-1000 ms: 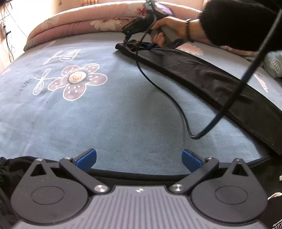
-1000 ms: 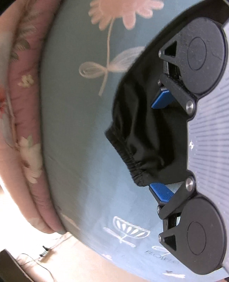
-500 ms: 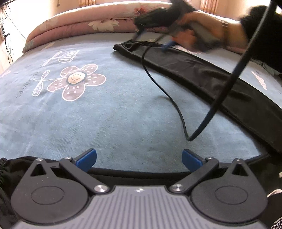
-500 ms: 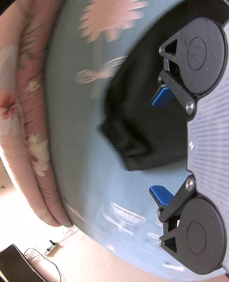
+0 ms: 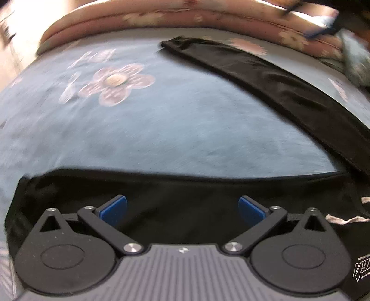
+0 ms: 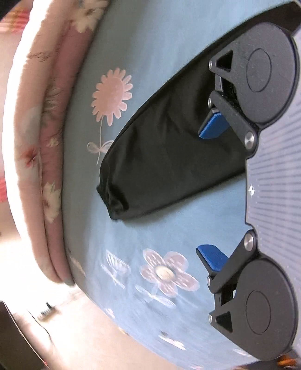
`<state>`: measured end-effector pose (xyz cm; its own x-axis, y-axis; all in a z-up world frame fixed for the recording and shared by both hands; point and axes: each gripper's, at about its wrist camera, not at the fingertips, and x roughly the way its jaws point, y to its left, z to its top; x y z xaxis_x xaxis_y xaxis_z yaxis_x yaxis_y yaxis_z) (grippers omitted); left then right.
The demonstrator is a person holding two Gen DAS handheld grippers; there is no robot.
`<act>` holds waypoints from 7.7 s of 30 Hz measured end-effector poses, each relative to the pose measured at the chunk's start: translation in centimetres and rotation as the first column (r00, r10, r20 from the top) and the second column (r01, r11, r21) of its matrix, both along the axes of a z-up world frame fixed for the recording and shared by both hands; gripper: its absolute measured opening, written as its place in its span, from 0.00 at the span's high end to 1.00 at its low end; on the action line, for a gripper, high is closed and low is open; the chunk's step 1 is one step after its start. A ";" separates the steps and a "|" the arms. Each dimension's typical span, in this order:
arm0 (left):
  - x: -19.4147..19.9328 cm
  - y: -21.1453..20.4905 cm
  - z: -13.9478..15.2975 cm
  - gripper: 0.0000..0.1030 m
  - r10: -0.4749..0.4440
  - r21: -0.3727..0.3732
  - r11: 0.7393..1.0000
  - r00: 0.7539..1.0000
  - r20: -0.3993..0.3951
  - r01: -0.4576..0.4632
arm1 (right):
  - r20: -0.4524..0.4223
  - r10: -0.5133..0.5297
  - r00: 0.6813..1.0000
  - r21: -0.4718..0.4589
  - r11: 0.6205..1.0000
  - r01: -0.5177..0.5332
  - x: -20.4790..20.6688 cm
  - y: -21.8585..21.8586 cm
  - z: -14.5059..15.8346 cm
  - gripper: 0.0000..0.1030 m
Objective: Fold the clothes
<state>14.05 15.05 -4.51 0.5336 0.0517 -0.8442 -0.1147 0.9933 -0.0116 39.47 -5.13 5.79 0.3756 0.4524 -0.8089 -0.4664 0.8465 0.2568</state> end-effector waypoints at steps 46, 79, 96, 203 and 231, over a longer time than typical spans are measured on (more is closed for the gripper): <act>-3.0 -6.5 -3.2 0.01 -0.235 -0.220 0.956 0.954 -0.188 0.192 | -0.422 -0.016 0.906 -0.070 0.997 -0.014 -27.3 -7.6 -15.5 0.00; -2.7 -9.0 -5.2 0.01 -0.280 -0.124 0.958 0.937 -0.208 0.259 | -0.453 -0.183 0.872 0.110 0.960 0.258 -27.9 -11.5 -16.4 0.00; -2.6 -10.2 -5.2 0.01 -0.310 -0.049 0.950 0.910 -0.275 0.309 | -0.478 -0.182 0.859 0.075 0.966 0.247 -26.7 -11.3 -16.3 0.00; 22.4 -47.1 -0.3 0.95 -0.738 0.085 -0.499 -0.371 -0.565 0.862 | 0.203 0.013 0.979 -0.153 0.988 0.018 -16.6 -41.4 -6.2 0.92; 3.1 -38.5 3.9 0.95 -0.617 -0.154 -0.627 -0.608 -0.500 0.764 | 0.091 0.383 0.919 -0.365 0.871 -0.327 -28.8 -31.9 -2.9 0.91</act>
<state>17.16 -23.47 -0.65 -0.1009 0.0394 -0.9941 0.8307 -0.5465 -0.1060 10.72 -37.03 2.87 0.3741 0.2906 -0.8806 -0.7621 0.6375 -0.1134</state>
